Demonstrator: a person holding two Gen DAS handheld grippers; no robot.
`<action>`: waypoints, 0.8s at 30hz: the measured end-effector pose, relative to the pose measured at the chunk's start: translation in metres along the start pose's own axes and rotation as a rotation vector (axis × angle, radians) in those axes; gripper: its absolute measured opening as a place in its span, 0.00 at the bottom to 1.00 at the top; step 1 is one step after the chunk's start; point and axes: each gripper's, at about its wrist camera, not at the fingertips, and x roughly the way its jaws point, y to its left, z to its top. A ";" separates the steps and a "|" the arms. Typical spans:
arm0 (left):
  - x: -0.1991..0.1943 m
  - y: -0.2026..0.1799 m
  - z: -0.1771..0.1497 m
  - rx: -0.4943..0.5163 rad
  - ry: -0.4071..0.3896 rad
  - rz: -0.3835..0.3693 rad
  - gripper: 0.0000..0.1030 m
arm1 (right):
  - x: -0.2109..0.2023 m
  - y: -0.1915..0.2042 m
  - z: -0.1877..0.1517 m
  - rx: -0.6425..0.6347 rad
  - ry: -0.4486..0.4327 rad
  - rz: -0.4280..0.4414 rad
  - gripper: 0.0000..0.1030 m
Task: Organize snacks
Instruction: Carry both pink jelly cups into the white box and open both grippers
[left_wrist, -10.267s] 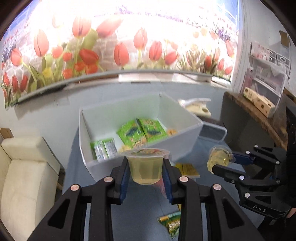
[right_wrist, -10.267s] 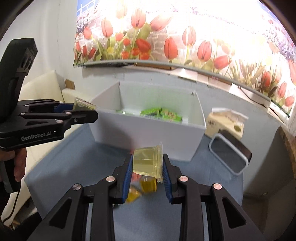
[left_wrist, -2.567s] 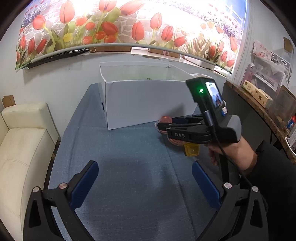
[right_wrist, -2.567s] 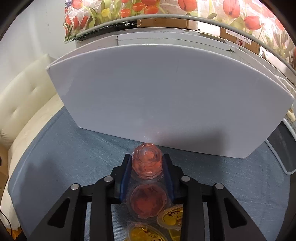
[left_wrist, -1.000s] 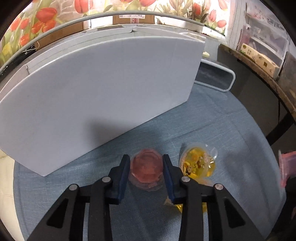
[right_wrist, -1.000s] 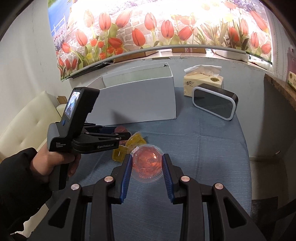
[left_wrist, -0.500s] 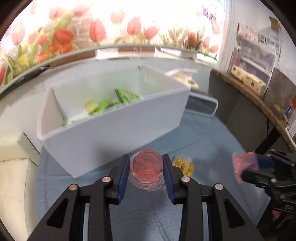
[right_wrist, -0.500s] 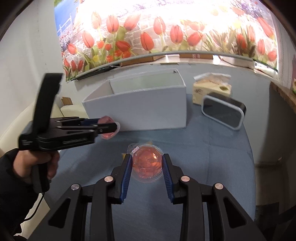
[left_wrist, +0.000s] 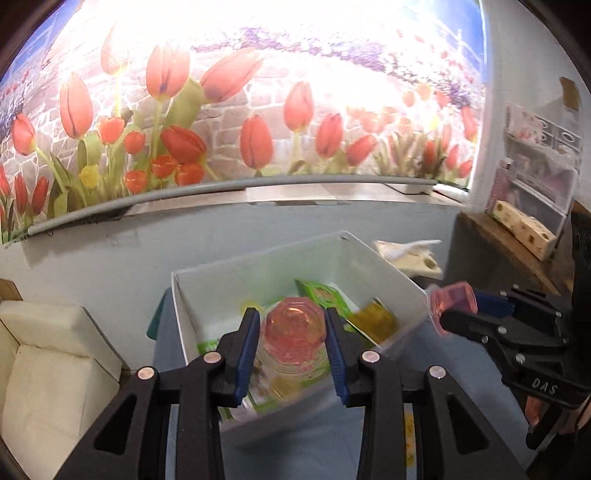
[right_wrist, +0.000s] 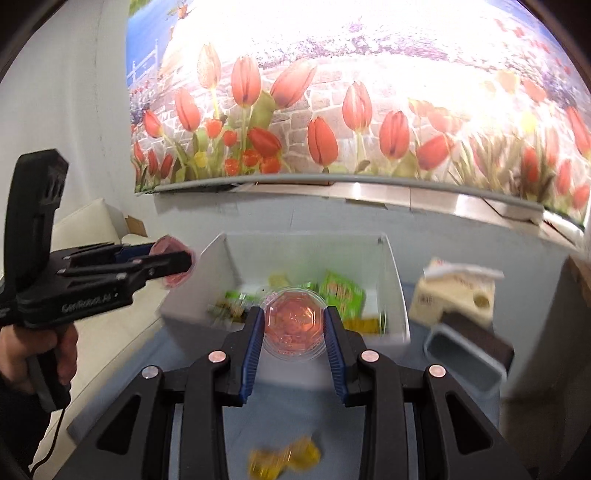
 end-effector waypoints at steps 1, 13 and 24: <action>0.008 0.006 0.003 -0.003 0.012 0.001 0.38 | 0.010 -0.003 0.006 0.000 -0.003 0.013 0.35; 0.085 0.021 -0.005 0.018 0.111 0.030 0.49 | 0.099 -0.027 0.012 -0.045 0.138 -0.065 0.45; 0.059 0.015 0.004 0.047 0.027 0.024 1.00 | 0.080 -0.047 0.007 0.014 0.082 -0.080 1.00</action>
